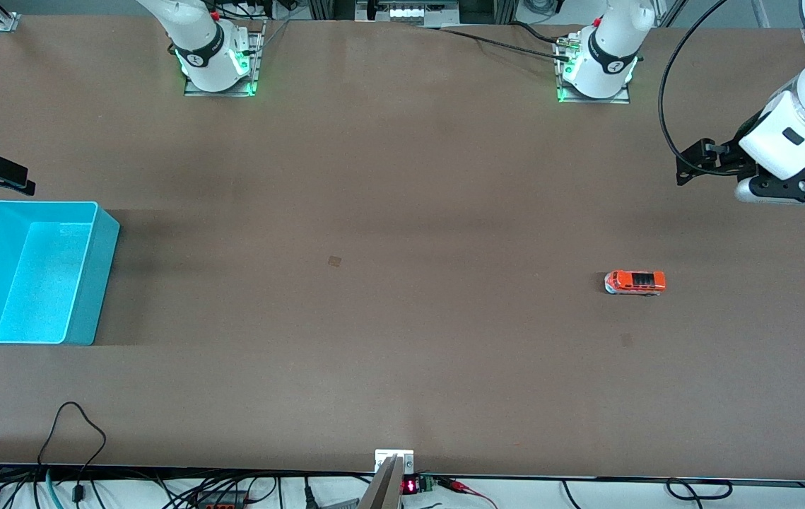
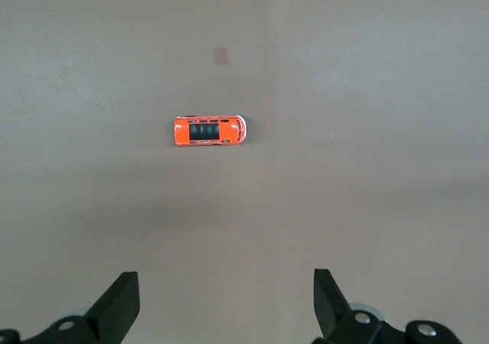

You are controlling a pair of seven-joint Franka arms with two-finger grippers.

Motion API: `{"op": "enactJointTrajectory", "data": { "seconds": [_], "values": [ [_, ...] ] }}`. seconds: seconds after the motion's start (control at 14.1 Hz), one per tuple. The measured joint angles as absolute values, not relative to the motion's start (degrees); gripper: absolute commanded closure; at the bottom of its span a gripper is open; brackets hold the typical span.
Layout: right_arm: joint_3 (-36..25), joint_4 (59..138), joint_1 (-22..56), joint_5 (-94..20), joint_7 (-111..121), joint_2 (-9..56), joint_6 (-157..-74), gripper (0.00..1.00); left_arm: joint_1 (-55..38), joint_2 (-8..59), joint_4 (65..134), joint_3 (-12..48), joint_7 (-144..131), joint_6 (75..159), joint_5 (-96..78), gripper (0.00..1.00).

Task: Wind up bus and store in blue box
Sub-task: 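Lower the left gripper over the orange toy bus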

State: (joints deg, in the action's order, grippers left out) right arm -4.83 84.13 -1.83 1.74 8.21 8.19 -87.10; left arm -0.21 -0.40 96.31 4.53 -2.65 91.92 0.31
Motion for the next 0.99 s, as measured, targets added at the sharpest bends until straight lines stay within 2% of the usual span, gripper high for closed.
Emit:
{"op": "enactJointTrajectory", "data": {
  "seconds": [0.5,0.85,0.99],
  "values": [
    [-4.83,84.13,-1.83,1.71,8.19,8.19,-87.15,0.0,-0.21,-0.32,96.3,4.53,-2.62,90.76,0.28,0.0],
    [-5.55,84.18,-2.56,-3.04,8.08,9.35,-87.32,0.0,-1.01,-0.08,96.31,5.3,-1.31,76.99,-0.18,0.0],
    [-5.58,84.19,-3.02,-3.22,8.08,10.63,-87.51,0.0,-1.18,0.01,96.31,5.95,1.8,74.27,-0.21,0.0]
  ]
}}
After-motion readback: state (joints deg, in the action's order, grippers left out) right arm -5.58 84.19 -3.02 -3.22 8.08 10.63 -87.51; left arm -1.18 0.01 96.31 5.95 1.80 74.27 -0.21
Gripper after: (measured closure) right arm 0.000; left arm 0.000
